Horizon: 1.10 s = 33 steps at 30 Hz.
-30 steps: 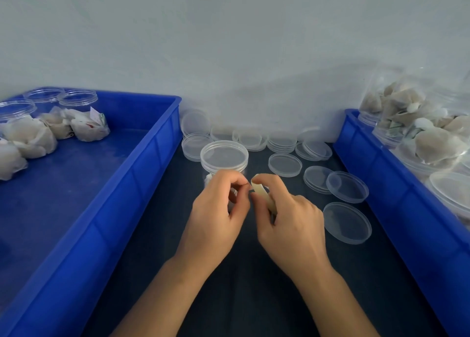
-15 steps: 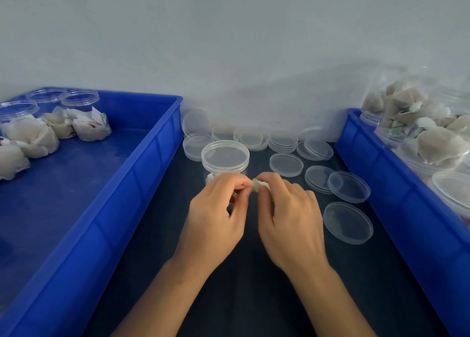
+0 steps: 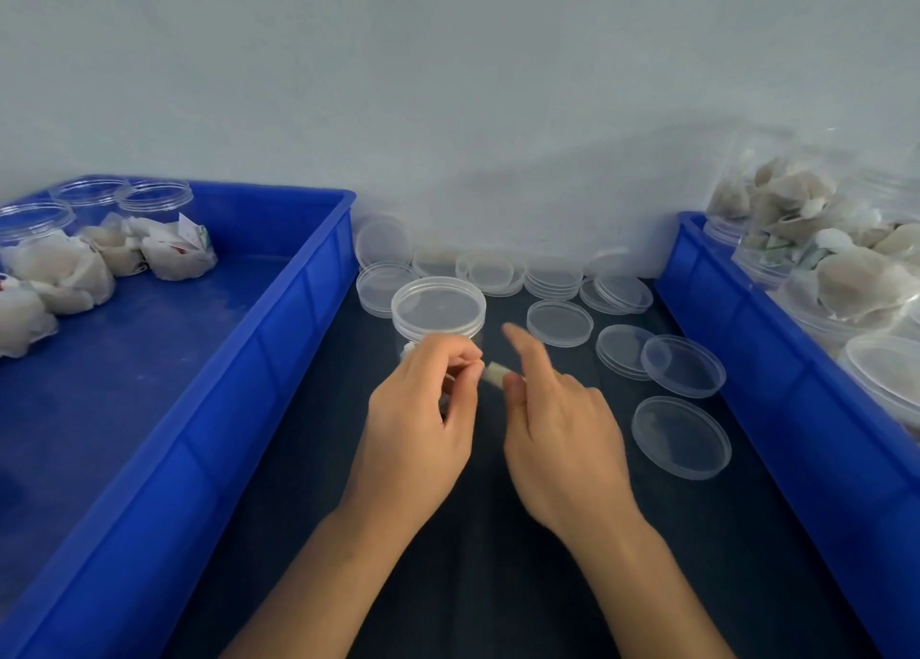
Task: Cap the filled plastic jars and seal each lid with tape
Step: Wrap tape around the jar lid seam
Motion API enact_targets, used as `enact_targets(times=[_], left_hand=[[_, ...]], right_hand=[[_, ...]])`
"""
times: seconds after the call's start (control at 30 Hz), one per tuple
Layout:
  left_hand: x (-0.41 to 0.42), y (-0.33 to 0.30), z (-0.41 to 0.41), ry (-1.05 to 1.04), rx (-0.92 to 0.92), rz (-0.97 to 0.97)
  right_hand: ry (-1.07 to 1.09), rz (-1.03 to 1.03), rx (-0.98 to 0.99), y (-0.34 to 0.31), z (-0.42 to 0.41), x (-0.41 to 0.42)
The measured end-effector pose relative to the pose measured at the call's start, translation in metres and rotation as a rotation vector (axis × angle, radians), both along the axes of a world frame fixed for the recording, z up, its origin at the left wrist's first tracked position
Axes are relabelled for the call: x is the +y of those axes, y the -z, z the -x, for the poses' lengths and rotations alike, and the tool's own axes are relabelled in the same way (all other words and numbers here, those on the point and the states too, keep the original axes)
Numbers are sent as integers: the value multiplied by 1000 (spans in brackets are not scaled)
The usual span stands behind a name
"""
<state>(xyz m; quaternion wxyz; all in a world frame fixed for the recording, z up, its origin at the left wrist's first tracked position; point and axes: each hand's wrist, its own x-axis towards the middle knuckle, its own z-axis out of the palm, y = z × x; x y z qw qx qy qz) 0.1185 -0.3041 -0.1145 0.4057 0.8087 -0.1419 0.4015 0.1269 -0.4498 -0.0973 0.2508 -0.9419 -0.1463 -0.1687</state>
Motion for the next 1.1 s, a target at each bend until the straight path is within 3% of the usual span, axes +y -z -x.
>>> enact_targets(times=[0.23,0.4,0.67,0.87,1.1], left_hand=[[2,-2,3,-93,3,-113],[3,-3,5,-148,-38,-131],[1,-11,6,-224,44,218],[2,-15,4,-260,132,129],[6,-21,2,-305,164,-83]], right_hand=[[-120,-60,61,-1,-7,-14],[-108,-52,-29,-3,-9,-11],[22,188,-412,-27,-12,15],[66,374,-397,-29,-18,22],[55,411,-413,-26,-22,24]])
